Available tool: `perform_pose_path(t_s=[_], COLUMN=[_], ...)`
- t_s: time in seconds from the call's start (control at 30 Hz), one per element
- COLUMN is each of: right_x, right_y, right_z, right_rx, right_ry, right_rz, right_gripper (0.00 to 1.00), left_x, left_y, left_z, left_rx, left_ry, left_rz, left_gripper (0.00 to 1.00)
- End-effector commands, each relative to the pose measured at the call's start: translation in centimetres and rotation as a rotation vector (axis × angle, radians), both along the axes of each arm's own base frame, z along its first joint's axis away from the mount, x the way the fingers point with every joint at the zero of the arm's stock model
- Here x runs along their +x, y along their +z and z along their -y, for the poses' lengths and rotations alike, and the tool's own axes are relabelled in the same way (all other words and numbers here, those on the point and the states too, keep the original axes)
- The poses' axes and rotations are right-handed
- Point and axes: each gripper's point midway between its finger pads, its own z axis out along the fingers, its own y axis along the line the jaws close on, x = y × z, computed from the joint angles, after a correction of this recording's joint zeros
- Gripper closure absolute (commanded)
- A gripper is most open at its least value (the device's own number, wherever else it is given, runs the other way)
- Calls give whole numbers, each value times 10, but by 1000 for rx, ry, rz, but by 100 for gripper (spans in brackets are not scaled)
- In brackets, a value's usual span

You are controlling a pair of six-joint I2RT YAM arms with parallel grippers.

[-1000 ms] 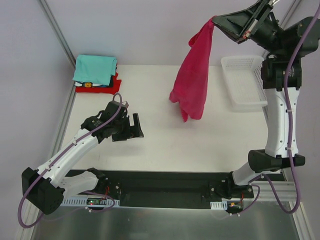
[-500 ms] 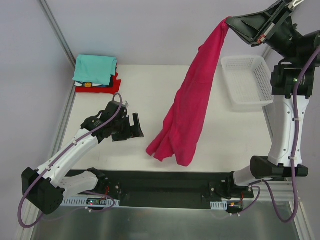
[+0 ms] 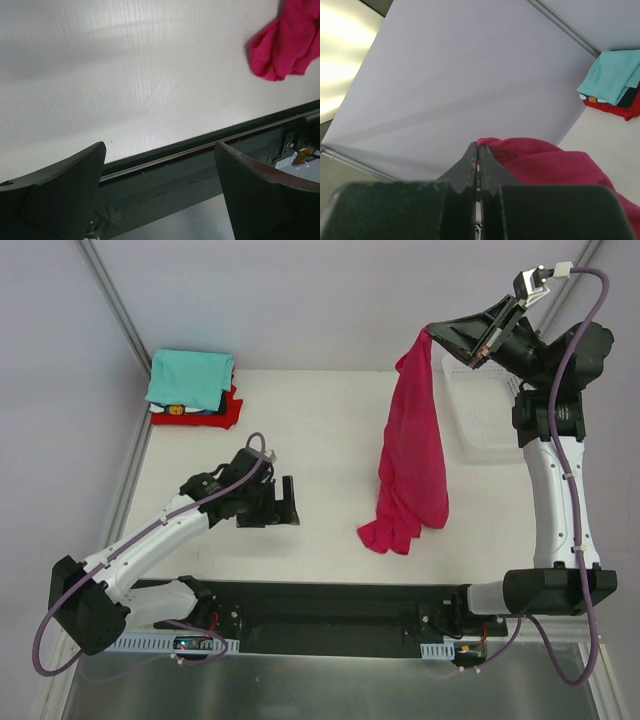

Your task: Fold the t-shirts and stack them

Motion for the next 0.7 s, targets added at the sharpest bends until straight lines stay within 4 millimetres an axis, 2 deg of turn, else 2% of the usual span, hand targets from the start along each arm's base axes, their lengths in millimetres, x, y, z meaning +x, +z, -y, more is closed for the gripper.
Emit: perform_pose_path(t_s=[0.0, 0.03, 0.1, 0.2, 0.3, 0.43, 0.57, 0.6, 0.67], right_x=[-10, -8, -3, -21, -55, -113, -169, -189, -206], right_y=[22, 26, 30, 52, 81, 112, 134, 137, 139], right_z=[2, 3, 6, -1, -12, -21, -16, -14, -11], right_rx=[-70, -99, -206, -238, -183, -117, -63, -55, -52], right_ry=[-44, -67, -122, -75, -9, 72, 92, 85, 56], right_rz=[251, 247, 355, 415, 511, 657, 792, 842, 887], right_gripper=[99, 99, 99, 99, 99, 99, 99, 99, 99], left_x=[-2, -1, -3, -1, 0, 1, 0, 0, -1], left_y=[4, 5, 4, 4, 4, 7, 8, 8, 7], left_z=[20, 23, 28, 31, 31, 33, 34, 34, 34], left_rx=[13, 14, 20, 26, 28, 22, 18, 21, 18], left_ry=[-24, -24, -37, -39, -39, -44, -45, -45, -44], left_rz=[10, 14, 9, 8, 10, 13, 14, 14, 13], left_gripper=[10, 10, 10, 10, 10, 10, 10, 10, 10])
